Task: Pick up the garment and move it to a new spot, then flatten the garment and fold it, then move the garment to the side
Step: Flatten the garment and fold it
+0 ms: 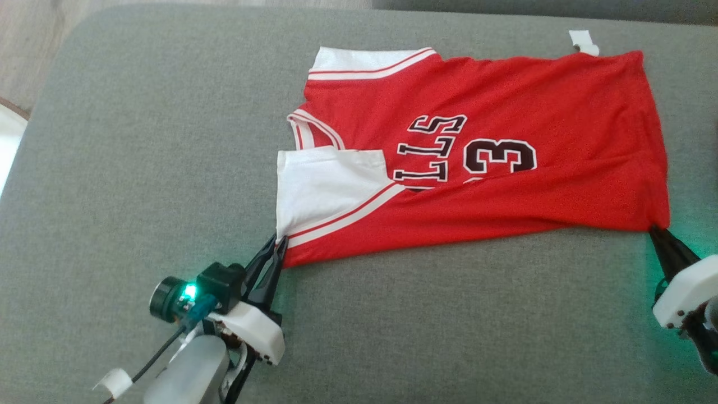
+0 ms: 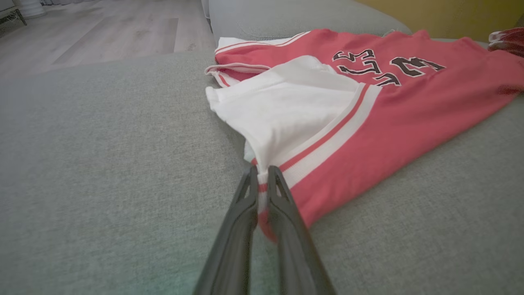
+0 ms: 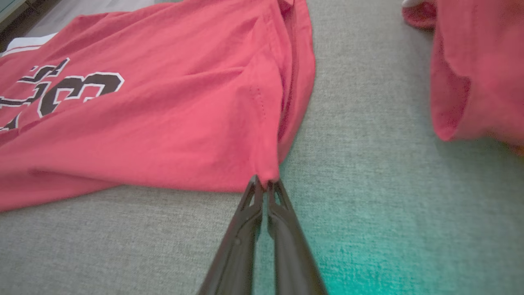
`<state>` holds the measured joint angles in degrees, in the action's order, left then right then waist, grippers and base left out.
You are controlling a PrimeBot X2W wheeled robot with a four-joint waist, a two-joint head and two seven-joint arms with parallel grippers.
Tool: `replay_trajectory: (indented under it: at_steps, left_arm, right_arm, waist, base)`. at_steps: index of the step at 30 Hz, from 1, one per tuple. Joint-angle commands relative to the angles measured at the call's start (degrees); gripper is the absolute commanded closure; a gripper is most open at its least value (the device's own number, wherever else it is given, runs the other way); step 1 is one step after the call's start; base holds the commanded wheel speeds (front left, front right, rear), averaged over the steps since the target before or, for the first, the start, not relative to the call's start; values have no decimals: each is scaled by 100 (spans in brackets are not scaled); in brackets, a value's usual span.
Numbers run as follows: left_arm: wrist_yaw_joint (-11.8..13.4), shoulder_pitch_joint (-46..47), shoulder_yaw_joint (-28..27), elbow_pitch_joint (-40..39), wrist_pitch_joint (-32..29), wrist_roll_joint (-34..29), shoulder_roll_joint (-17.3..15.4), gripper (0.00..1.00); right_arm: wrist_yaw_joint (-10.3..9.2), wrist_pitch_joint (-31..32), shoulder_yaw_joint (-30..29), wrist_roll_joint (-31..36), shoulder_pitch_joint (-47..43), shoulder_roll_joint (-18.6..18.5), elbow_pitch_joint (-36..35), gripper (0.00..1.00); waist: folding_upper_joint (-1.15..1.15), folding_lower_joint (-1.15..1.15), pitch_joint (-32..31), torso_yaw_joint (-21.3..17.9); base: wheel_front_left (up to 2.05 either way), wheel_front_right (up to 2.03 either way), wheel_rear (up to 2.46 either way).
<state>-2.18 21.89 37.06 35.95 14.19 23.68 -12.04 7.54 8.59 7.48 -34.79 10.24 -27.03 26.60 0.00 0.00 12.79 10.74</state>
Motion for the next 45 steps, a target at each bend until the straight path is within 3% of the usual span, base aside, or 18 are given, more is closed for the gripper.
replay_trajectory:
  at_steps: [1,8,15,21,27,28,29,30,39,45]
  left_arm:
    - [39,76,-180,-131,39,-16,-203,100]
    - [67,-274,-89,-327,-4,-68,-522,100]
    - [38,-888,81,-917,-281,-78,-963,100]
    - [115,-1520,157,-1618,-690,72,-1278,100]
    - [268,-1849,136,-2297,-1021,214,-1486,100]
    - [286,-1840,139,-2342,-1053,209,-1493,80]
    - [292,-1820,151,-2384,-1092,200,-1499,55]
    - [303,-1788,156,-2427,-1129,193,-1499,0]
    - [279,-925,-145,-2845,-1388,126,-1760,0]
    - [-124,573,-439,-2921,-1912,151,-2004,0]
  right_arm:
    - [-5,-53,74,-15,25,-181,-142,100]
    - [-5,-175,-31,-126,-669,-430,-531,100]
    - [-5,131,-190,-284,-1680,-489,-1108,100]
    - [-5,421,-441,-301,-2489,-331,-1718,100]
    - [-5,562,-777,-117,-2705,-97,-2026,96]
    - [-5,570,-841,-60,-2688,-59,-2035,10]
    - [-5,561,-899,8,-2660,-23,-2055,0]
    - [-5,568,-935,57,-2630,10,-2081,0]
    - [-5,278,-1148,462,-2180,140,-2650,0]
    - [-5,188,-911,683,-1647,275,-2909,0]
  waist:
    - [0,0,-64,-19]
    - [0,0,-510,-216]
    - [0,0,-844,-402]
    - [0,0,-924,-566]
    - [0,0,-799,-665]
    - [0,0,-779,-675]
    - [0,0,-751,-687]
    - [0,0,-726,-698]
    - [0,0,-312,-930]
    - [0,0,206,-1252]
  base:
    - [0,0,0]
    - [0,0,0]
    - [0,0,0]
    - [0,0,0]
    - [0,0,0]
    - [0,0,0]
    - [0,0,0]
    - [0,0,0]
    - [0,0,0]
    - [0,0,0]
